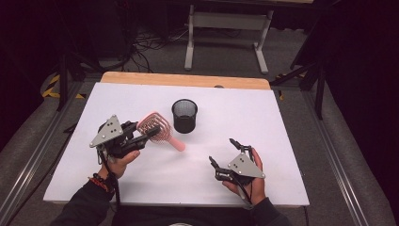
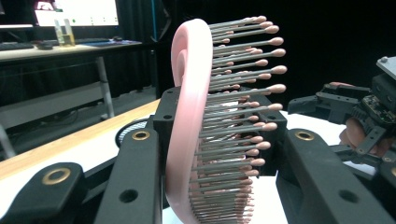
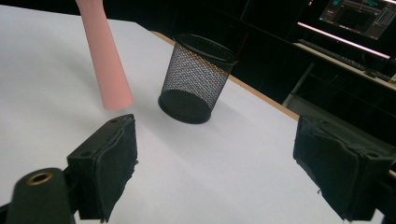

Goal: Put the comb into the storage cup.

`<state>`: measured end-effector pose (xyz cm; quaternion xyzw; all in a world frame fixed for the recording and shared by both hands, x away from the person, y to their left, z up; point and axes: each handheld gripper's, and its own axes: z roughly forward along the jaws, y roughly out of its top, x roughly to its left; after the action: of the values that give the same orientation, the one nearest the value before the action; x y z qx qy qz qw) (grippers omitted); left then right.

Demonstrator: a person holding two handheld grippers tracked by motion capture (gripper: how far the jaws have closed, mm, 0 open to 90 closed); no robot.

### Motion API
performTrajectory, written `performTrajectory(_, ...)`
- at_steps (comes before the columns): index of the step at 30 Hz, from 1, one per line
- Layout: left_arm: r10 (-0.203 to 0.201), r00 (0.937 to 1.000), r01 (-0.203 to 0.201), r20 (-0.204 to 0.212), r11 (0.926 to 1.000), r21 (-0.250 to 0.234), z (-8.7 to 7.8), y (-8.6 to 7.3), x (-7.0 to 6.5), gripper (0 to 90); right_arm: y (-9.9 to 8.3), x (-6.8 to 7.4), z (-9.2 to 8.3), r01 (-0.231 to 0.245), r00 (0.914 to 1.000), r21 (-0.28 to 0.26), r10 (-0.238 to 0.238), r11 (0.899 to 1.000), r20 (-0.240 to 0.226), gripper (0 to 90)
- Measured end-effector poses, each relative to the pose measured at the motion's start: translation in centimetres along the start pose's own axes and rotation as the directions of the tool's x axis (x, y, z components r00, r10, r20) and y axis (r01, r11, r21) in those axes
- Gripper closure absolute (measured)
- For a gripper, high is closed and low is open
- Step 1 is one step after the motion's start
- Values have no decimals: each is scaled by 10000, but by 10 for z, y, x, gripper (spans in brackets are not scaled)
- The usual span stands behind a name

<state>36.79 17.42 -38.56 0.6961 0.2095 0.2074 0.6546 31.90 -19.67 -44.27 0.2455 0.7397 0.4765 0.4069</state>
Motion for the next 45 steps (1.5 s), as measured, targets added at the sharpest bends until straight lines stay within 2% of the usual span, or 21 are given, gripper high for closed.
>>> performTrajectory(7, -118, 9996, 115, -270, 9998, -130, -7, 2, 7, 630, -7, -8, -3, -242, 9997, 13, 242, 9997, 93, 104)
performTrajectory(10, -29, 9994, 24, -358, 9999, -140, -9, 3, 9, 630, -9, -9, -4, -247, 9997, -2, 247, 9997, 87, 76)
performTrajectory(12, -48, 9991, 42, -414, 9999, -147, -9, 3, 10, 630, -11, -10, -4, -80, 9999, 111, 78, 9999, 115, 71)
performTrajectory(15, 5, 9981, -9, -610, 10000, -70, -10, 3, 11, 630, -13, -12, -6, -277, 9995, 124, 275, 9995, 144, 49)
performTrajectory(25, 23, 9960, -33, -891, 9999, -104, -7, 8, 16, 630, -22, -25, -15, -453, 9976, 156, 444, 9988, 537, 57)
performTrajectory(27, 74, 9954, -85, -957, 9999, -104, -6, 10, 16, 630, -24, -27, -16, -709, 9959, 112, 701, 9974, 563, 58)
performTrajectory(33, 74, 9939, -85, -1100, 9999, -91, -1, 13, 21, 630, -25, -30, -16, -904, 9940, 199, 890, 9957, 633, 60)
performTrajectory(40, 333, 9910, -346, -1298, 9994, -72, -1, 26, 26, 630, -25, -30, -16, -861, 9945, 202, 847, 9961, 614, 62)
performTrajectory(41, 455, 9891, -473, -1399, 9988, -96, -2, 30, 29, 630, -25, -30, -16, -854, 9947, 220, 840, 9961, 592, 62)
performTrajectory(45, 451, 9868, -481, -1556, 9987, -152, -4, 43, 37, 630, -25, -30, -16, -830, 9950, 257, 814, 9962, 571, 64)
